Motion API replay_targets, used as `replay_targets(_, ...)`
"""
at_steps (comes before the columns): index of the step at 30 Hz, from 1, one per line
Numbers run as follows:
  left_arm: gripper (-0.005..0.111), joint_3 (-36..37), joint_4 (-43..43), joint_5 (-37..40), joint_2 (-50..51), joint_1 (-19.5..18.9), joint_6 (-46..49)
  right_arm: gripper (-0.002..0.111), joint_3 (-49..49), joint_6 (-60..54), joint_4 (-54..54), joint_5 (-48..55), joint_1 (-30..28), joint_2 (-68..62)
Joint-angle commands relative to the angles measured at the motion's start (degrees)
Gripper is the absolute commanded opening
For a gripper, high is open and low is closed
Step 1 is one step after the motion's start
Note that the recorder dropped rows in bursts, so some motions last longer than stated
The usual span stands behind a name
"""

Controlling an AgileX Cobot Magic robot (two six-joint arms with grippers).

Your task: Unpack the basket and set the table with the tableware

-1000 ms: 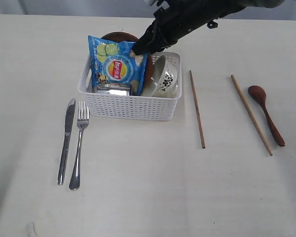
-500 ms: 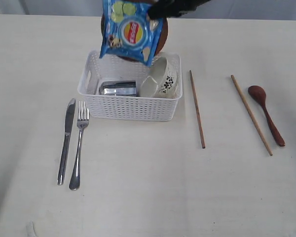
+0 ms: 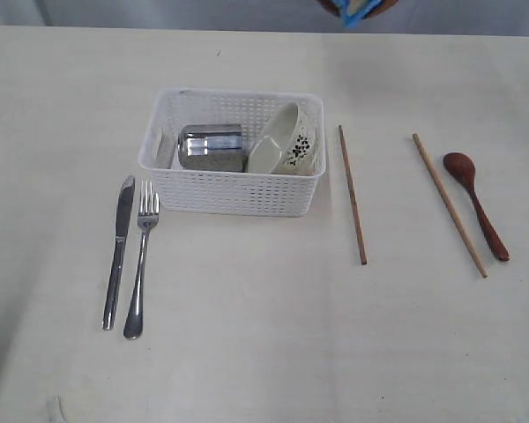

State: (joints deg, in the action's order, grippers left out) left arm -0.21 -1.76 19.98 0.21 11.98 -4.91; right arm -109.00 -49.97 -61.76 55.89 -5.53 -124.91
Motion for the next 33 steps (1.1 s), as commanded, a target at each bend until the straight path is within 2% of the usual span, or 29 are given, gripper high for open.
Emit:
replay_targets(1, 0.000, 0.21, 0.05, -0.12, -0.21, 0.26, 0.17, -0.001, -0.15, 11.65, -0.69, 1.69, -5.11, -6.98)
replay_targets(8, 0.000, 0.21, 0.05, -0.12, -0.21, 0.26, 0.17, -0.001, -0.15, 19.17, -0.93, 5.20, -7.44, -18.13)
replay_targets(14, 0.000, 0.21, 0.05, -0.12, -0.21, 0.26, 0.17, 0.000, -0.19, 20.01, 1.57, 4.04, -7.49, -19.22)
replay_targets(16, 0.000, 0.21, 0.05, -0.12, -0.21, 0.26, 0.17, 0.010, -0.19, 22.12, 6.53, 3.50, -7.49, -19.22)
replay_targets(19, 0.000, 0.21, 0.05, -0.12, -0.21, 0.26, 0.17, 0.038, -0.19, 23.23, 7.93, 3.29, -7.71, -19.07)
replay_targets(20, 0.000, 0.21, 0.05, -0.12, -0.21, 0.26, 0.17, 0.043, -0.19, 23.23, 7.93, 3.29, -7.71, -18.55)
replay_targets(23, 0.000, 0.21, 0.05, -0.12, -0.21, 0.26, 0.17, 0.045, -2.35, 23.01, 10.00, 4.31, -8.58, -15.13)
replay_targets(28, 0.000, 0.21, 0.05, -0.12, -0.21, 0.26, 0.17, 0.045, -7.19, 28.52, 20.04, 5.83, -10.07, -10.59)
replay_targets(33, 0.000, 0.21, 0.05, -0.12, -0.21, 0.26, 0.17, 0.045, -7.67, 29.12, 16.69, 9.30, -10.89, -5.57)
